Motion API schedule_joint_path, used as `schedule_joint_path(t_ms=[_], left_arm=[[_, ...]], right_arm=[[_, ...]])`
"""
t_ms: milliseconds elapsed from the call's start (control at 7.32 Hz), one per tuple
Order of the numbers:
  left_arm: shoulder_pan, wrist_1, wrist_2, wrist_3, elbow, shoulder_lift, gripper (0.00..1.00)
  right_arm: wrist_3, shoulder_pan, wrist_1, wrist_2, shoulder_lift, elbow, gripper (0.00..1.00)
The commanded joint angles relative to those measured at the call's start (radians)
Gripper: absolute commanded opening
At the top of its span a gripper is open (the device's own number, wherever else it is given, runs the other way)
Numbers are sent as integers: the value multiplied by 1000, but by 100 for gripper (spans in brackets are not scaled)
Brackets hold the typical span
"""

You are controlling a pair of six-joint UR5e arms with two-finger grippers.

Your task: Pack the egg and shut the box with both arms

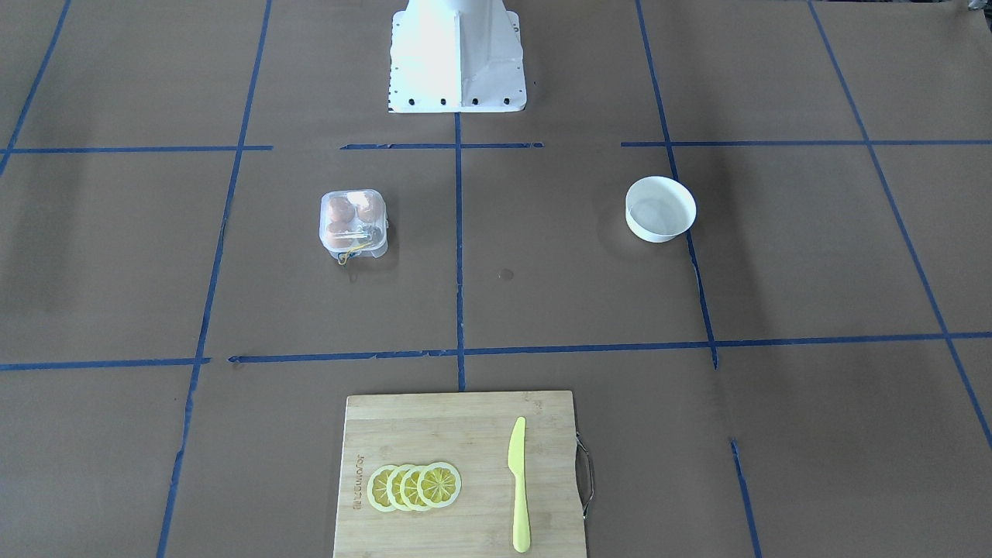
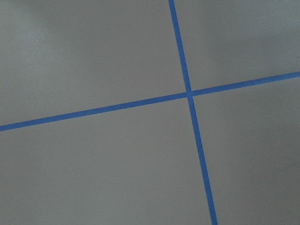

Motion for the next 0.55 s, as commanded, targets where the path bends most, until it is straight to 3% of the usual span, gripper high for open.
schedule_joint_path(t_ms=[0, 410], left_arm=[[1, 1, 0, 0, -1, 15, 100], [1, 1, 0, -2, 0, 17, 100]], right_arm=[[-2, -1, 2, 1, 4, -1, 100], [-2, -1, 42, 1, 1, -6, 100]])
